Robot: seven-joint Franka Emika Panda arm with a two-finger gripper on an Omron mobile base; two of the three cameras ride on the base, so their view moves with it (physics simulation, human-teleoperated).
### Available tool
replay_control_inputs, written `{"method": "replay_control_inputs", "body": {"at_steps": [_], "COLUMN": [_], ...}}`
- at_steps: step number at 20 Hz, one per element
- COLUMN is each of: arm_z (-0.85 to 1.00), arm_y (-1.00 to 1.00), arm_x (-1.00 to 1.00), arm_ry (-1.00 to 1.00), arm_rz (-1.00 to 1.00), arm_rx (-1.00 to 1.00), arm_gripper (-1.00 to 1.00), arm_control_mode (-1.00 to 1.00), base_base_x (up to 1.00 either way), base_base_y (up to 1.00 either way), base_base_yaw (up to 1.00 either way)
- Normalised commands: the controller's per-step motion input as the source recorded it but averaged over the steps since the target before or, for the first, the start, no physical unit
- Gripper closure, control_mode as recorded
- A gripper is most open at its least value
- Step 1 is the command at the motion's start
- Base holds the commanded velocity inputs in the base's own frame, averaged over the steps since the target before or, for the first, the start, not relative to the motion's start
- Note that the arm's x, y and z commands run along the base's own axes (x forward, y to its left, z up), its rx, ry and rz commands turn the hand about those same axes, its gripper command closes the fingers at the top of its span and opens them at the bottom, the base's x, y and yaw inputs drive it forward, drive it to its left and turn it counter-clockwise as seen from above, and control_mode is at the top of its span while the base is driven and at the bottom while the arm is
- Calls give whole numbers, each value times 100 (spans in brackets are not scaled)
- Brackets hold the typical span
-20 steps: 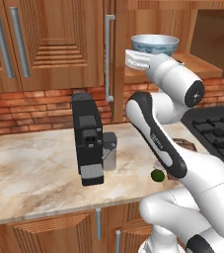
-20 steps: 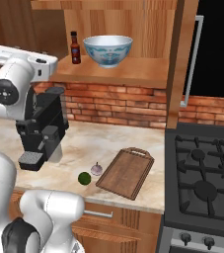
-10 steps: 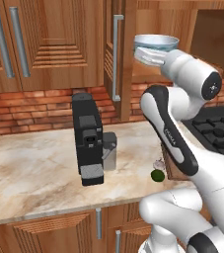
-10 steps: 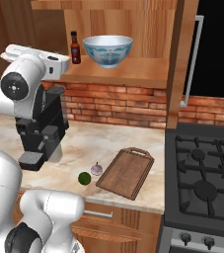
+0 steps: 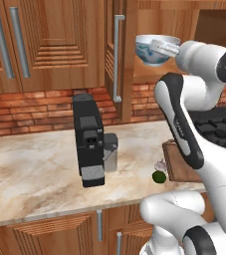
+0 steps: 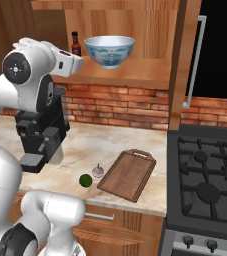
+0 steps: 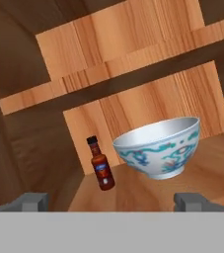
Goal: Open the cabinet. Place the bowl and condiment on the counter. Then place the lime and garlic on the cutting board.
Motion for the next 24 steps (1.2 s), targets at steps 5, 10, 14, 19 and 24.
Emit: {"method": "replay_control_inputs", "body": {"at_steps": [5,10,14,19,24], "arm_z": [9,6,2,0,-1], "arm_y": [-20,-19,-26,-23,-16], "arm_x": [-11,-12,-13,-10,-9], "arm_ry": [19,20,19,17,14], "arm_rz": [-13,-13,-11,-11,-15], "arm_rx": [9,10,11,12,12], "arm_gripper": [-100,-100,-100,-100,-100], "arm_control_mode": [-100,-100,-100,-100,-100], "base_base_x": [0,0,0,0,0], "base_base_y": [0,0,0,0,0], "base_base_yaw": [0,0,0,0,0]}}
